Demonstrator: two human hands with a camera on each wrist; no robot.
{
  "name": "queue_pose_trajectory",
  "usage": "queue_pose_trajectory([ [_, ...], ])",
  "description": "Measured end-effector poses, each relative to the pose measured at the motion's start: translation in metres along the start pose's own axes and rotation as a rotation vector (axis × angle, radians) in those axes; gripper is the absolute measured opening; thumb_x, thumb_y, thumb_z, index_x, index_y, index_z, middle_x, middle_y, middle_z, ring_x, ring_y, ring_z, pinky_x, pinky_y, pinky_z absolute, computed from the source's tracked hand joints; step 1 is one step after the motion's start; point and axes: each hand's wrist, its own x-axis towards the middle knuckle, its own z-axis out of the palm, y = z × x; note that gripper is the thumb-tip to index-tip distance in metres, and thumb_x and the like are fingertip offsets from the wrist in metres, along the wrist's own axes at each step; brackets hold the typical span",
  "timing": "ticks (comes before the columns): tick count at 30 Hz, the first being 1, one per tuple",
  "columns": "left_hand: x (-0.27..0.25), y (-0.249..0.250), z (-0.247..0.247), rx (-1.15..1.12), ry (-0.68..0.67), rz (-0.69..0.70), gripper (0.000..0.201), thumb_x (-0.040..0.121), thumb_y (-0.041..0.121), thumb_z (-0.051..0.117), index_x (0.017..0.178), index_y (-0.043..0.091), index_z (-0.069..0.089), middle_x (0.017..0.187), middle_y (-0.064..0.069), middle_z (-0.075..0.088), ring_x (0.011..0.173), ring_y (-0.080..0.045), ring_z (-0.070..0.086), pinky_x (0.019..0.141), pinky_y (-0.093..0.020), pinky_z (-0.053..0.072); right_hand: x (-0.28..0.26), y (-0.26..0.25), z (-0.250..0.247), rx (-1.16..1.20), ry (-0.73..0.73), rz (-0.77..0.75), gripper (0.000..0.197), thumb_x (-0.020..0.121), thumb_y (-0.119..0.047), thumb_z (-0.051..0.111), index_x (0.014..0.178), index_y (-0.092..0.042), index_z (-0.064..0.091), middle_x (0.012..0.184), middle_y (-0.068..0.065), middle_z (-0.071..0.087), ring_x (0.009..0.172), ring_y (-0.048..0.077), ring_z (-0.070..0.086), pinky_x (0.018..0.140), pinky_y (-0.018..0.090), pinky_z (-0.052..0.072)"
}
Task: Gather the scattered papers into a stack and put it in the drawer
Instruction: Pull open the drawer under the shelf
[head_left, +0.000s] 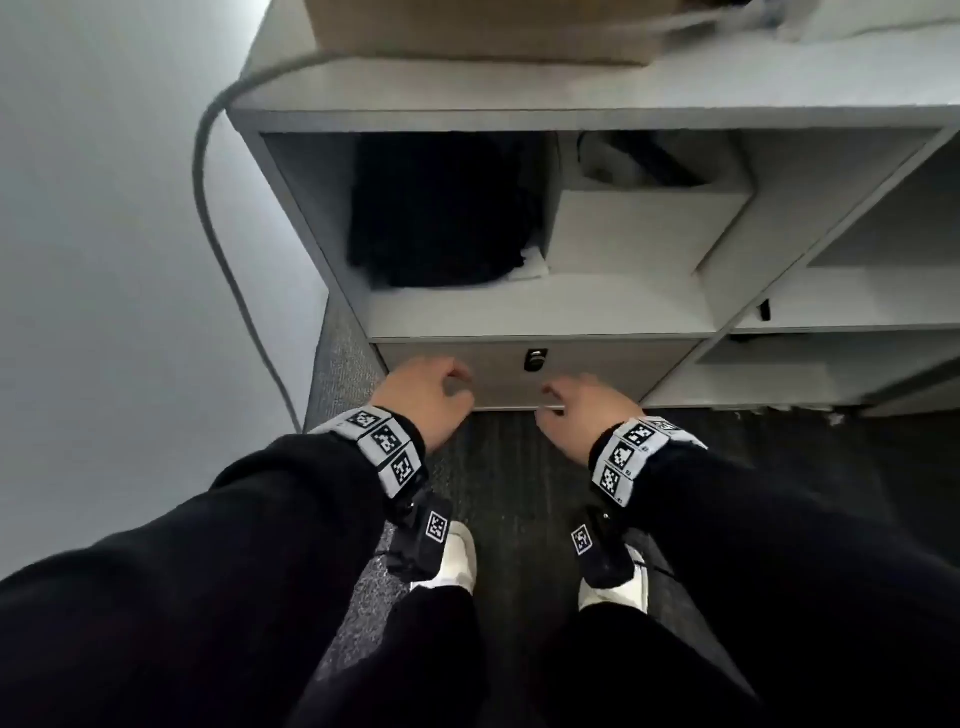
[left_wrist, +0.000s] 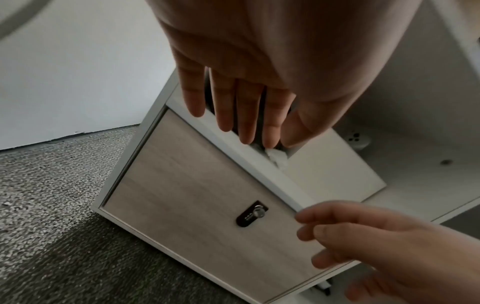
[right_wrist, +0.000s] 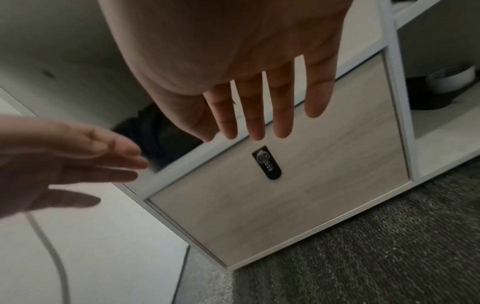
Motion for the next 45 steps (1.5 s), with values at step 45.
queue_pose_trajectory([
  [45,-0.078,-0.029,0.035,0.532,-0.415,-0.127,0.046,0.088,0.033,0.046,0.132,0.021,0.054,0.132,-0.005,0.060,0.117,-0.025,0.057,0.096,-0.034,0.048,-0.123,0.085,0.009,-0.216,-0.179,0.128,0.062,0.083,-0.048,0.044,0.143,-0.031,0.040,0.149,-0.007,0.041,0.132,0.022,0.044,0.103,0.043,0.045],
])
